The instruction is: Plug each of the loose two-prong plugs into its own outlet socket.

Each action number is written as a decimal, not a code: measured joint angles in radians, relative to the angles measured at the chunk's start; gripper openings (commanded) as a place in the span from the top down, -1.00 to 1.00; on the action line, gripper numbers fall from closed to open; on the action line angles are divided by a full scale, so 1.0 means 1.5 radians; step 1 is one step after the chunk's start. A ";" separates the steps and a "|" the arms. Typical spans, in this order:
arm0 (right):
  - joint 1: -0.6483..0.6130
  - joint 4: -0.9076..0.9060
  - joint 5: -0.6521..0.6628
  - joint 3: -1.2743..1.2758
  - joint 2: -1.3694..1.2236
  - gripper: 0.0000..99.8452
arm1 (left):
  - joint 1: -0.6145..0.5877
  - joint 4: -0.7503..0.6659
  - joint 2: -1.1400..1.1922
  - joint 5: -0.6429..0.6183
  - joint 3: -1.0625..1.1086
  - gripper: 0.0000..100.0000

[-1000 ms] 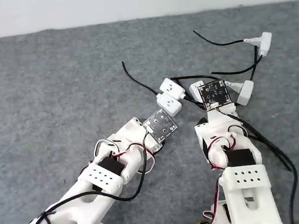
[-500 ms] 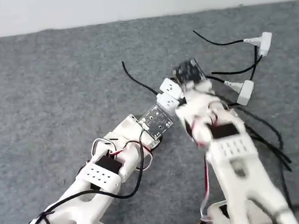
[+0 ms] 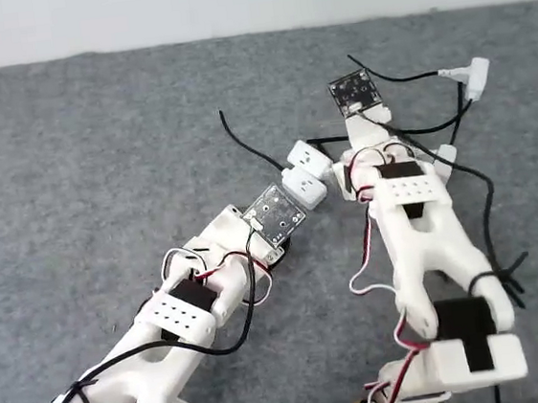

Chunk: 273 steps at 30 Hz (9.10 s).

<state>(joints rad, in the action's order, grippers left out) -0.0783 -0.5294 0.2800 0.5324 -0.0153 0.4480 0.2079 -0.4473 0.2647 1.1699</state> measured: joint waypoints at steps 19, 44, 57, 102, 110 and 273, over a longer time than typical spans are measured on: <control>0.006 0.017 0.031 -0.121 -0.159 0.61 | 0.000 0.000 0.000 0.000 0.000 0.66; 0.004 -0.157 0.038 -0.382 -0.358 0.98 | 0.000 0.000 0.000 0.000 0.000 0.66; 0.005 -0.221 0.037 -0.404 -0.355 0.98 | -0.045 -0.018 0.000 -0.014 0.000 0.66; -0.427 -0.314 0.024 0.274 0.346 0.97 | -0.376 -0.083 -0.077 -0.227 0.035 0.66; -0.429 -0.223 0.014 0.369 0.348 0.46 | -0.376 -0.083 -0.077 -0.227 0.035 0.66; 0.020 -0.580 0.344 0.059 0.417 0.98 | -0.297 -0.069 -0.077 -0.161 0.035 0.66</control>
<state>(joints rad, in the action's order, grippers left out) -0.0476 -1.3993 0.7956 0.6214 0.6107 0.0031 0.1051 -0.5623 0.0238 1.2221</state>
